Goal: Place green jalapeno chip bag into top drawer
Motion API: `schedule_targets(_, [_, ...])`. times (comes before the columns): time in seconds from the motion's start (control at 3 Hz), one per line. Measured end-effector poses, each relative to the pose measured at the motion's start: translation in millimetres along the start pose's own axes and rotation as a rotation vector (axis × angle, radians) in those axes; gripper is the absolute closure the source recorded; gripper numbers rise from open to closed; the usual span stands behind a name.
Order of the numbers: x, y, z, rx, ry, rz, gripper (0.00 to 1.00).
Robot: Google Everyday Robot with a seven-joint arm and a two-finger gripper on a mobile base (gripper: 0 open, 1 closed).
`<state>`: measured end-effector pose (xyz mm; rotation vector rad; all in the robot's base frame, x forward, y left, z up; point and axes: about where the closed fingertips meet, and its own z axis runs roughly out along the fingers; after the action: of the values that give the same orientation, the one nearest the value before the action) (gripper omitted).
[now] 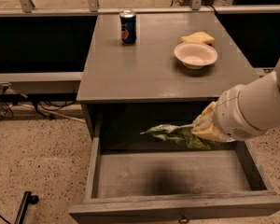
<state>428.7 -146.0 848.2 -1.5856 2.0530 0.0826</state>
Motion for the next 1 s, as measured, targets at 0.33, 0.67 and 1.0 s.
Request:
schedule_targets(0.33, [9,-11,10,0.041,-0.038,-0.054,1.0])
schedule_targets(0.67, [16,-24,25,0.114,-0.148,-0.087,1.0])
schedule_targets(1.0, [25,-23,65,0.128,-0.228,-0.186,1.0])
